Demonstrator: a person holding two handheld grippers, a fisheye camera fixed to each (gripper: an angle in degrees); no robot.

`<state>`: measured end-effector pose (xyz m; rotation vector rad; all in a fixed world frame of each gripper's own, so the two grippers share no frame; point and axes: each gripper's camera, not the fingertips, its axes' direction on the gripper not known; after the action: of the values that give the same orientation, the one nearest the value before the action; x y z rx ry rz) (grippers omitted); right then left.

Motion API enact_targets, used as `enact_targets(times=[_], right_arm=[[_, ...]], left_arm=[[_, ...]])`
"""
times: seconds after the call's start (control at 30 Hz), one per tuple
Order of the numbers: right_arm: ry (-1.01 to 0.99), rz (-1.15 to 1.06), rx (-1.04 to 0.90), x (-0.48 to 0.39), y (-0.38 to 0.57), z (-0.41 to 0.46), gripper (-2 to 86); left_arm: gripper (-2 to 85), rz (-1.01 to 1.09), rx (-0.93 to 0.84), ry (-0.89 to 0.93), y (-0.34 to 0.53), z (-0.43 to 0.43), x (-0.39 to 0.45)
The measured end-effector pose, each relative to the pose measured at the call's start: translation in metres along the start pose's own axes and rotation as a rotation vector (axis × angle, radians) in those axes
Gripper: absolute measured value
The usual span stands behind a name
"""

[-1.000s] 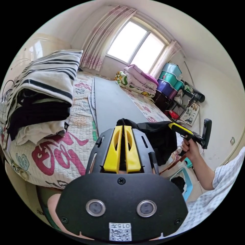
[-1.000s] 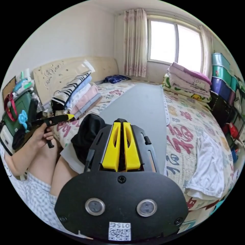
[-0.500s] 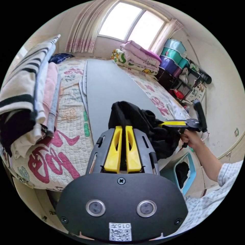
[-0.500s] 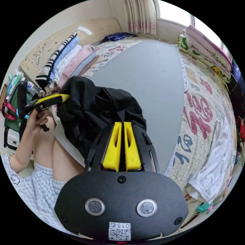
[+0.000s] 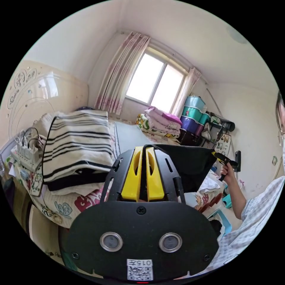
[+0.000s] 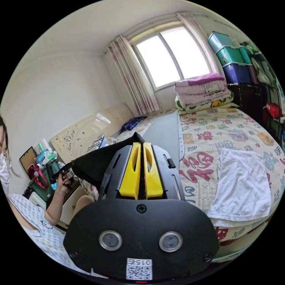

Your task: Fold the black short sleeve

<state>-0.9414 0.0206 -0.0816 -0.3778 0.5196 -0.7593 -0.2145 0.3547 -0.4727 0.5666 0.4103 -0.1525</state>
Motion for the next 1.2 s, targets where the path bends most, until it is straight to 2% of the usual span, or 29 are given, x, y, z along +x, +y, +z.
enact_targets(times=[0.3,0.43,0.53,0.63,0.73,0.8,0.93,1.03,1.2], right_arm=[[-0.091,-0.168,0.275,-0.049,-0.021,-0.103,-0.6],[-0.096,-0.21,0.34,-0.058,-0.024,-0.12,-0.7],[-0.053,-0.191,0.317,-0.051,-0.032,-0.099,-0.5],[0.048,-0.146,0.188,-0.029,-0.048,-0.035,0.3],[0.211,-0.035,-0.051,0.015,-0.054,0.068,3.8],[0.292,0.064,-0.218,0.047,-0.043,0.122,4.0],[0.228,-0.092,-0.194,0.035,-0.001,0.135,3.2],[0.164,-0.179,-0.344,0.031,0.036,0.166,4.2],[0.003,-0.218,-0.544,0.026,0.094,0.228,6.5]], left_arm=[[0.5,0.101,0.267,0.094,-0.047,-0.087,0.028],[0.5,0.119,0.307,0.133,-0.057,-0.096,0.031],[0.6,0.119,0.229,0.11,-0.062,-0.069,0.028],[0.8,0.099,0.082,0.046,-0.06,-0.012,0.016],[1.4,0.11,-0.13,-0.118,-0.048,0.073,0.003],[2.1,0.025,-0.308,-0.171,-0.033,0.125,-0.016],[3.8,0.083,-0.272,-0.102,-0.014,0.126,-0.007],[4.6,0.184,-0.318,-0.162,-0.006,0.133,0.001],[7.4,0.292,-0.603,0.119,0.013,0.192,0.027]])
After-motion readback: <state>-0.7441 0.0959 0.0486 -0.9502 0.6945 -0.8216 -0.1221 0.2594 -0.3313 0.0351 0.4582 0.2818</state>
